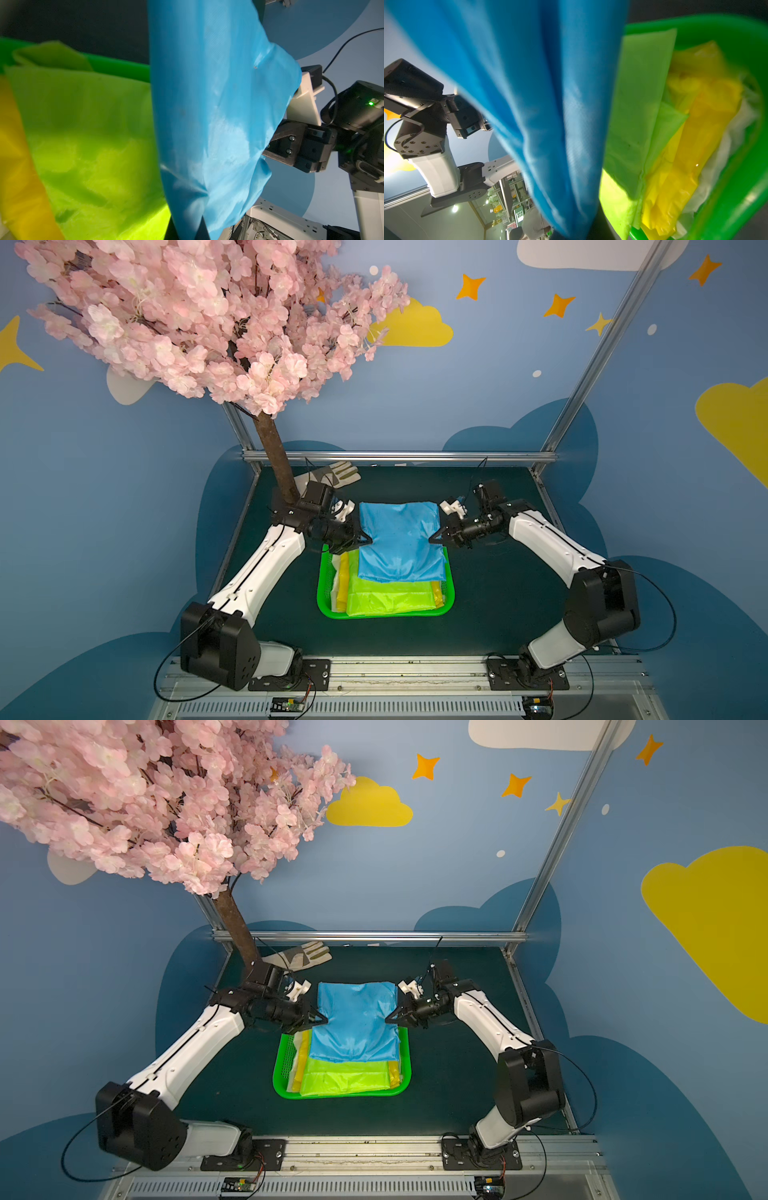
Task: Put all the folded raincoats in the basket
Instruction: Place the raincoat in the basket.
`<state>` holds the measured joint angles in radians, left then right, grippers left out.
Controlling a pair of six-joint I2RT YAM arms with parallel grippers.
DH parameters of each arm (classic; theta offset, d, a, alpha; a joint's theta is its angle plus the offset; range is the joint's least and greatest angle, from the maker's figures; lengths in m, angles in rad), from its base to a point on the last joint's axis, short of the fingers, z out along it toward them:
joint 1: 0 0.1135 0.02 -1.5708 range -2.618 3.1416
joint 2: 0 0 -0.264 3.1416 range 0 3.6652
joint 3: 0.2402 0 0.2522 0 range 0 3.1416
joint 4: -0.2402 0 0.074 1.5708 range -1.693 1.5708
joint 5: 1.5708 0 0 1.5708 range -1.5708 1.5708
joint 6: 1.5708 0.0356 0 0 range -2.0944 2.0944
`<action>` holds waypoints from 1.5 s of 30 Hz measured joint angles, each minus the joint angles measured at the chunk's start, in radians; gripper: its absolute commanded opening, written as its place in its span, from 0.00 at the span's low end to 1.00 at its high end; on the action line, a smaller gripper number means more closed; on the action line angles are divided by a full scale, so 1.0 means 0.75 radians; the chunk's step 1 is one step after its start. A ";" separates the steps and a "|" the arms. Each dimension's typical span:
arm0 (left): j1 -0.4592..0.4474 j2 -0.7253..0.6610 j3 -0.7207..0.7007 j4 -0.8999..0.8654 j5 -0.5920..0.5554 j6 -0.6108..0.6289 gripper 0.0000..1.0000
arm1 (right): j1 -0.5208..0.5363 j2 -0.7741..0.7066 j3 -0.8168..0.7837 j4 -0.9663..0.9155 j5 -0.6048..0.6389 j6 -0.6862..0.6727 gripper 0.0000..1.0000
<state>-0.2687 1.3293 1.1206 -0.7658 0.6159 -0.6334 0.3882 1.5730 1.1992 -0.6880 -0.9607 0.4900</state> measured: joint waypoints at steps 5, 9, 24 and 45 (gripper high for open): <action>0.007 -0.132 -0.273 0.021 0.005 -0.025 0.13 | 0.116 -0.036 -0.140 0.020 0.061 0.016 0.02; 0.016 -0.184 -0.378 0.037 -0.042 -0.026 0.24 | 0.152 -0.036 -0.196 0.042 0.115 0.040 0.03; 0.093 -0.213 -0.389 0.044 -0.109 0.038 0.36 | 0.148 -0.036 -0.161 0.053 0.260 0.070 0.98; -0.099 -0.326 -0.363 0.277 0.117 -0.044 0.03 | 0.108 -0.618 -0.463 0.518 0.404 0.181 0.10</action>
<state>-0.3428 1.0851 0.8482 -0.5579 0.7036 -0.6662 0.4690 1.1091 0.8516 -0.2996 -0.6575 0.6254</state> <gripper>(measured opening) 0.051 0.520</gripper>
